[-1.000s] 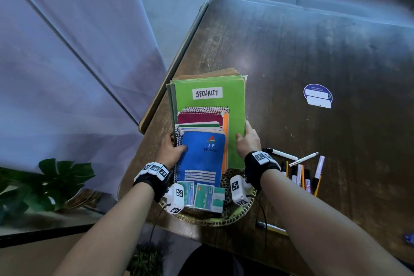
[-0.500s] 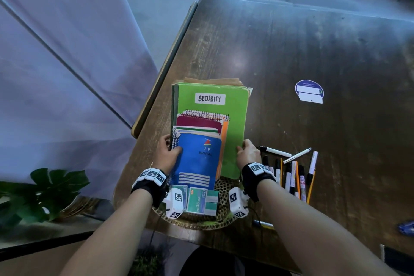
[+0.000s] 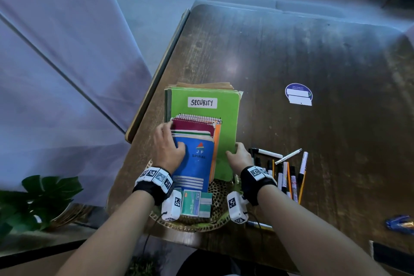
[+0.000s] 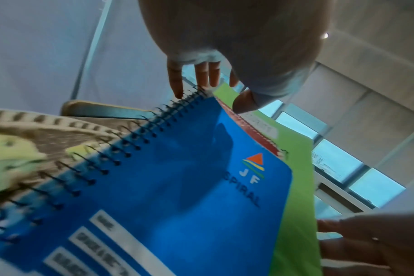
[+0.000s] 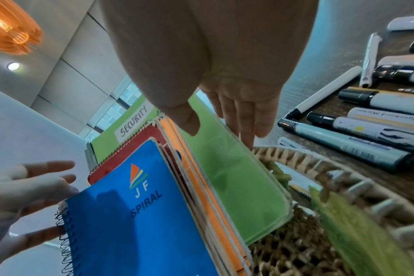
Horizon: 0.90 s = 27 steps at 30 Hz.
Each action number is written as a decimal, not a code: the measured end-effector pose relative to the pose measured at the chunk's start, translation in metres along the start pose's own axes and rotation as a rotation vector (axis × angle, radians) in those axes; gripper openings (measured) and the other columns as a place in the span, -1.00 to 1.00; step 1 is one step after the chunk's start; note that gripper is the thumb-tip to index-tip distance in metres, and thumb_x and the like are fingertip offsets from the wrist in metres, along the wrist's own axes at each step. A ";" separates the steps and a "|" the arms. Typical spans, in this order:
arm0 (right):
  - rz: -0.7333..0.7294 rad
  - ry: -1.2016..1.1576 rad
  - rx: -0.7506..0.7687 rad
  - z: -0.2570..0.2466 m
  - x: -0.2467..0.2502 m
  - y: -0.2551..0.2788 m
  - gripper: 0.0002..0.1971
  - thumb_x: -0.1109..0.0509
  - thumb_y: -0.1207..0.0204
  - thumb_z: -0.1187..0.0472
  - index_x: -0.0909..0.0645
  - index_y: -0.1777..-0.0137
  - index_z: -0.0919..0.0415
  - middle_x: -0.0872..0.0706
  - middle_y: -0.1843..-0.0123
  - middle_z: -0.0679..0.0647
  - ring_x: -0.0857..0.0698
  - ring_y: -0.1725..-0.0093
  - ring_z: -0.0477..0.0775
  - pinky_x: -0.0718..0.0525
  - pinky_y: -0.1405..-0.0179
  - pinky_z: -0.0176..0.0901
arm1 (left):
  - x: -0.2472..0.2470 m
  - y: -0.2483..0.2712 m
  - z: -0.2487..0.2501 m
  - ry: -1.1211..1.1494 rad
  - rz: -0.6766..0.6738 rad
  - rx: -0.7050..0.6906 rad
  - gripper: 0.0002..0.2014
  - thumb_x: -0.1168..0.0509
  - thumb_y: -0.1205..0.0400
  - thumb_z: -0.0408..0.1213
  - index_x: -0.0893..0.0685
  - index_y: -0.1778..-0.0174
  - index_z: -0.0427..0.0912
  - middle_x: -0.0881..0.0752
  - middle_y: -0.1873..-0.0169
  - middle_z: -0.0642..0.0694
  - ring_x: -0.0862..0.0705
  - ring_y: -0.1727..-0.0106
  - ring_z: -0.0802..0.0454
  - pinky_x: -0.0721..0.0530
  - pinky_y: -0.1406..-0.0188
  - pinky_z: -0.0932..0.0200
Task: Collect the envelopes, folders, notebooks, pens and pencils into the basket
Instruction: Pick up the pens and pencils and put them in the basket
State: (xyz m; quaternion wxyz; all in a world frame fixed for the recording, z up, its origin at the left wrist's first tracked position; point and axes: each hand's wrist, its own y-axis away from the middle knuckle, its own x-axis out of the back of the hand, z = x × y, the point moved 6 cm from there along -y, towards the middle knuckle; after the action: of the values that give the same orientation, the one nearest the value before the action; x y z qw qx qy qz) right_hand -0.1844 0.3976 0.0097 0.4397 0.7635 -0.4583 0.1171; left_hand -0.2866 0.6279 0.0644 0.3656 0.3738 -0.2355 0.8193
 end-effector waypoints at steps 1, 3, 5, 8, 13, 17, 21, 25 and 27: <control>-0.013 -0.009 0.019 0.002 0.003 0.001 -0.51 -0.29 -0.69 0.10 -0.35 -0.59 0.16 -0.62 -0.44 0.16 -0.66 -0.29 0.17 -0.58 -0.02 -0.15 | -0.003 0.000 0.008 -0.031 -0.001 -0.033 -0.40 -0.38 -0.43 -0.38 -0.49 -0.44 -0.21 -0.45 -0.36 -0.20 -0.43 -0.41 -0.16 -0.48 -0.42 -0.11; -0.028 -0.037 0.053 0.008 0.009 0.002 -0.51 -0.31 -0.68 0.09 -0.39 -0.58 0.14 -0.62 -0.45 0.11 -0.67 -0.30 0.11 -0.66 -0.12 -0.09 | -0.010 0.001 0.021 -0.085 -0.012 -0.057 -0.50 -0.37 -0.43 -0.34 -0.58 -0.34 -0.16 -0.47 -0.35 -0.17 -0.44 -0.41 -0.17 -0.48 -0.42 -0.20; -0.029 -0.052 0.072 0.015 0.018 0.001 -0.54 -0.31 -0.67 0.10 -0.45 -0.55 0.13 -0.66 -0.39 0.07 -0.68 -0.25 0.07 -0.67 -0.11 -0.08 | -0.020 0.004 0.031 -0.143 -0.024 -0.058 -0.57 -0.38 -0.42 -0.31 -0.64 -0.25 -0.12 -0.49 -0.34 -0.16 -0.45 -0.41 -0.19 -0.43 -0.43 -0.27; -0.030 -0.070 0.076 0.028 0.034 0.001 -0.63 -0.32 -0.65 0.12 -0.57 -0.43 0.14 -0.72 -0.26 0.07 -0.70 -0.14 0.05 -0.59 -0.09 -0.18 | -0.033 0.011 0.046 -0.245 -0.030 -0.097 -0.62 -0.42 -0.40 -0.29 -0.68 -0.16 -0.09 -0.52 -0.32 -0.17 -0.46 -0.41 -0.20 -0.32 -0.48 -0.30; -0.032 -0.162 0.047 0.071 0.062 -0.006 -0.84 -0.32 -0.61 0.19 -0.69 -0.09 0.18 -0.78 0.09 0.09 -0.79 0.08 0.11 -0.78 -0.08 0.09 | -0.058 0.031 0.086 -0.161 -0.102 -0.245 -0.73 -0.36 -0.47 -0.34 -0.70 -0.08 -0.11 -0.59 -0.15 -0.10 -0.54 -0.21 -0.12 -0.53 -0.24 -0.16; 0.010 -0.180 -0.014 0.111 0.090 -0.007 -0.89 -0.30 -0.63 0.25 -0.65 0.06 0.10 -0.81 0.08 0.16 -0.78 0.13 0.14 -0.79 0.06 0.01 | -0.093 0.054 0.113 0.070 -0.347 -0.333 -0.82 -0.30 -0.58 -0.40 -0.67 -0.07 -0.15 -0.69 0.04 -0.06 -0.63 0.01 -0.02 -0.67 -0.06 0.00; 0.018 -0.151 -0.091 0.146 0.108 -0.007 -0.87 -0.27 -0.63 0.24 -0.65 0.09 0.13 -0.80 0.10 0.17 -0.74 0.22 0.09 -0.65 0.36 -0.16 | -0.128 0.075 0.130 0.167 -0.569 -0.280 -0.90 -0.28 -0.70 -0.24 -0.68 -0.07 -0.09 -0.72 0.13 0.01 -0.70 0.11 0.02 -0.65 0.11 0.14; 0.033 -0.006 -0.148 0.169 0.115 -0.013 -0.87 -0.30 -0.60 0.18 -0.66 0.06 0.19 -0.77 0.16 0.11 -0.74 0.20 0.09 -0.77 0.13 -0.03 | -0.160 0.091 0.146 0.111 -0.647 -0.229 -0.86 -0.26 -0.71 -0.17 -0.70 -0.03 -0.10 -0.75 0.14 -0.08 -0.67 0.12 -0.02 -0.66 0.07 0.08; 0.117 0.114 -0.176 0.178 0.125 -0.017 -0.89 -0.30 -0.58 0.16 -0.63 0.06 0.15 -0.74 0.08 0.08 -0.70 0.11 0.08 -0.69 0.12 -0.07 | -0.176 0.097 0.153 0.061 -0.674 -0.196 -0.86 -0.27 -0.69 -0.15 -0.70 -0.01 -0.08 -0.77 0.12 -0.09 -0.69 0.11 -0.02 -0.70 0.06 0.07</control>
State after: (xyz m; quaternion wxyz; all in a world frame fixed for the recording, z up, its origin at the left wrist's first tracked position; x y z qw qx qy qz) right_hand -0.1414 0.1876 -0.0315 0.5226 0.6860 -0.4851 0.1451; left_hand -0.2149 0.3922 0.0081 0.6564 0.3689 -0.1655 0.6369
